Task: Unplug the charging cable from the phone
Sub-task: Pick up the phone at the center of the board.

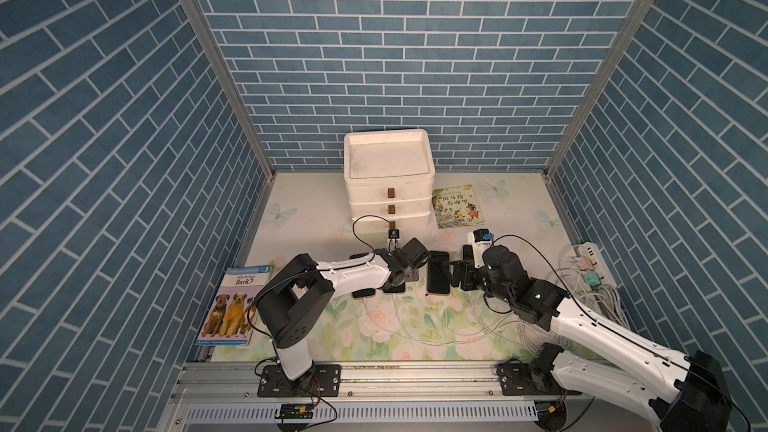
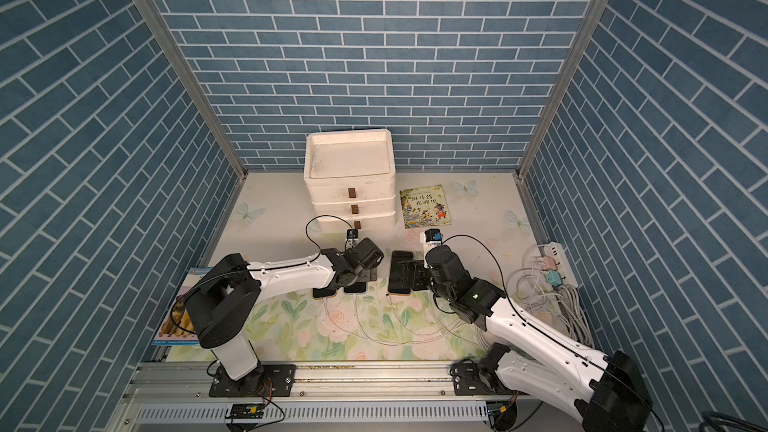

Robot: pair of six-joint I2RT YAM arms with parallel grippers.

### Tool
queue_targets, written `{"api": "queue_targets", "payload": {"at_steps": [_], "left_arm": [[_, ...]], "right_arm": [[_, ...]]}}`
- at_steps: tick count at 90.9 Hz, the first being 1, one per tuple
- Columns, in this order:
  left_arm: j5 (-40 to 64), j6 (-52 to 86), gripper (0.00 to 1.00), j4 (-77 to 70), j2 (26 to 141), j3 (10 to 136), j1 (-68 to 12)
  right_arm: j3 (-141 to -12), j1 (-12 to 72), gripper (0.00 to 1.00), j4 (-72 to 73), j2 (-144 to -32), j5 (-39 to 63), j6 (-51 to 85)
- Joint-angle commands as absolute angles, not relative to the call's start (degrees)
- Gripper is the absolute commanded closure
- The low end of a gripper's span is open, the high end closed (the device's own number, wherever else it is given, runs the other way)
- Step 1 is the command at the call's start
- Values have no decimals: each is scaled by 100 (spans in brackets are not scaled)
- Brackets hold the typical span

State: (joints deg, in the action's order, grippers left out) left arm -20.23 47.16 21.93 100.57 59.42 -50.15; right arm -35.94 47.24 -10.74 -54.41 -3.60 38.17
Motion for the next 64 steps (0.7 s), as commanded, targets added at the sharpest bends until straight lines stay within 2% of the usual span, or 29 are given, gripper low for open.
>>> {"api": "queue_targets", "payload": {"at_steps": [1, 12, 18, 23, 39, 55, 64], "left_arm": [[-1958, 4784, 5, 2206, 10198, 5831, -4992], [-1926, 4804, 5, 2187, 10242, 5781, -4986], [-1927, 4819, 5, 2153, 10213, 5766, -4971], [-1929, 4823, 5, 2137, 10197, 5762, -4958], [-1922, 4812, 5, 2140, 10228, 5803, -4931], [-1971, 4840, 5, 2168, 10267, 5818, -4931], [-1967, 4855, 5, 2180, 10319, 5831, -4931]], "right_arm": [[-3555, 4741, 20, -1111, -5459, -548, 3980], [-3590, 4746, 17, -1316, -5618, -827, 4078], [-3740, 4746, 7, -1844, -5799, -1483, 4346], [-3912, 4744, 2, -2201, -6016, -1857, 4489], [-4277, 4744, 1, -2646, -6440, -2624, 4761], [-3702, 4740, 1, -1899, -5564, -3107, 4796], [-3244, 4546, 1, -1207, -4913, -2454, 4669]]}}
